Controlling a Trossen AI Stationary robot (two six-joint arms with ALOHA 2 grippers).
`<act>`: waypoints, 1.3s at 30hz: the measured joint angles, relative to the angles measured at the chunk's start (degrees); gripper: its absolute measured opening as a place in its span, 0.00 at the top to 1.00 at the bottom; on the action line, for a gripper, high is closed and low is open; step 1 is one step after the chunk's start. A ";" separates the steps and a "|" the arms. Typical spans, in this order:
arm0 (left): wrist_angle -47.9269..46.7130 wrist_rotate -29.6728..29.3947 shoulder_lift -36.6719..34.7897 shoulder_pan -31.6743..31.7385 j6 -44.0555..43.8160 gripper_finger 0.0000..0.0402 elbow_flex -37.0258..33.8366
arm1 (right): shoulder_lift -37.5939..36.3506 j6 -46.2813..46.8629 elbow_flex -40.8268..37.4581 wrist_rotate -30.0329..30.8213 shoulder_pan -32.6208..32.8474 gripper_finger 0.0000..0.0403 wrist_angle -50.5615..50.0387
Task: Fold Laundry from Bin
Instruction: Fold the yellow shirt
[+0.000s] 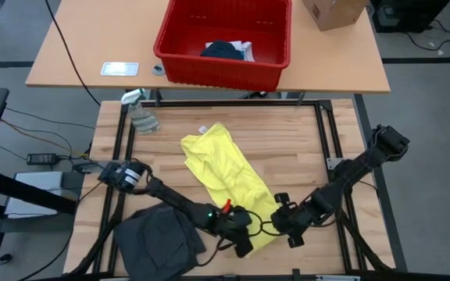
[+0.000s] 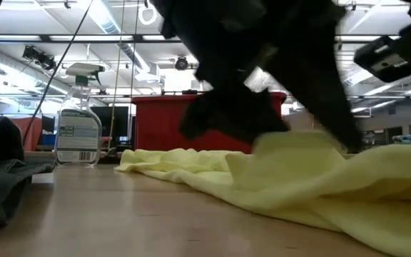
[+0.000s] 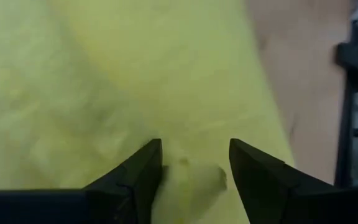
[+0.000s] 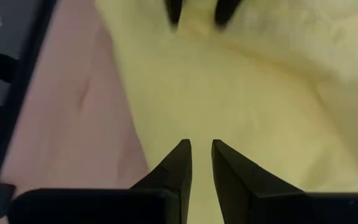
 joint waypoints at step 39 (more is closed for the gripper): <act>11.53 -7.02 7.43 -5.76 23.06 0.52 4.35 | 7.29 2.42 -9.53 1.56 7.24 0.67 11.27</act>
